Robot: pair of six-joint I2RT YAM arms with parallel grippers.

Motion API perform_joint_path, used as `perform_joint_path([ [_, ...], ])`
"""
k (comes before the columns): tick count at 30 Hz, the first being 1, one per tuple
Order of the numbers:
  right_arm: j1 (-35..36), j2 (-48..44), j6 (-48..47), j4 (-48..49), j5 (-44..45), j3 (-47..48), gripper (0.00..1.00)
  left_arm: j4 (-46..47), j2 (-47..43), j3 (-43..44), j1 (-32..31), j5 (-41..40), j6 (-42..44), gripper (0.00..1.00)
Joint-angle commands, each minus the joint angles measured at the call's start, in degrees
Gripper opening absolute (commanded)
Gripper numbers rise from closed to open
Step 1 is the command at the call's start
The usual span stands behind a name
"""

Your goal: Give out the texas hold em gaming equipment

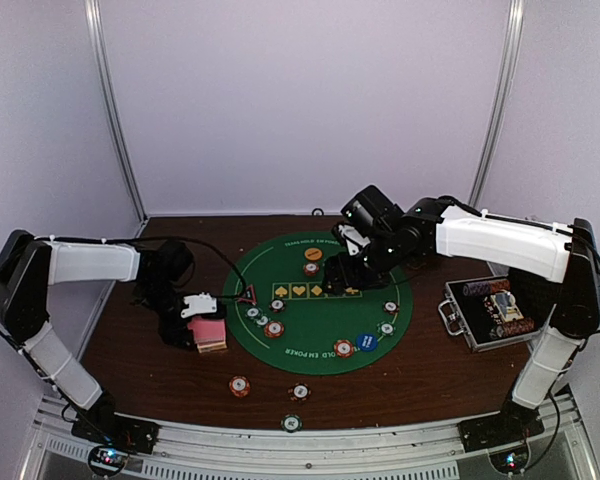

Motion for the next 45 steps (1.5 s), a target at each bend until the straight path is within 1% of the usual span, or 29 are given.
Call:
perform_joint_path([
  [1, 0.3, -0.5, 1.5, 2.8, -1.9, -0.1, 0.75, -1.7, -2.4, 2.4, 0.1, 2.0, 0.9, 0.0],
  [7, 0.2, -0.6, 3.3, 5.4, -4.5, -1.0, 0.75, -5.0, -3.6, 4.6, 0.1, 3.3, 1.0, 0.0],
  [14, -0.4, 0.7, 7.9, 12.9, -12.2, -2.2, 0.79, -9.4, -5.9, 9.6, 0.1, 4.5, -0.3, 0.0],
  [16, -0.4, 1.5, 10.1, 16.8, -15.7, -2.7, 0.83, -10.2, -6.9, 10.8, 0.0, 5.2, -0.9, 0.0],
  [19, -0.5, 3.8, 15.2, 25.0, -22.0, -3.7, 0.86, -12.2, -7.5, 13.4, 0.0, 6.1, -2.1, 0.0],
  [23, -0.3, 8.5, 23.7, 38.0, -29.8, -3.9, 0.87, -14.7, -7.8, 16.3, -0.1, 7.8, -3.4, 0.0],
  [26, 0.0, 12.0, 29.4, 46.9, -33.5, -3.3, 0.87, -15.5, -8.4, 17.4, -0.6, 8.1, -3.5, 0.0],
  [28, 0.4, 14.0, 31.9, 50.6, -35.3, -2.0, 0.87, -15.6, -8.7, 17.8, -1.0, 8.6, -3.7, 0.0],
  [33, 1.7, 18.5, 35.6, 55.2, -37.4, 1.3, 0.86, -16.9, -8.6, 19.2, -1.3, 9.4, -4.1, 0.0],
  [45, 3.0, 25.9, 44.0, 65.4, -41.6, 5.5, 0.77, -17.1, -7.9, 19.7, -1.5, 10.3, -4.1, 0.0],
])
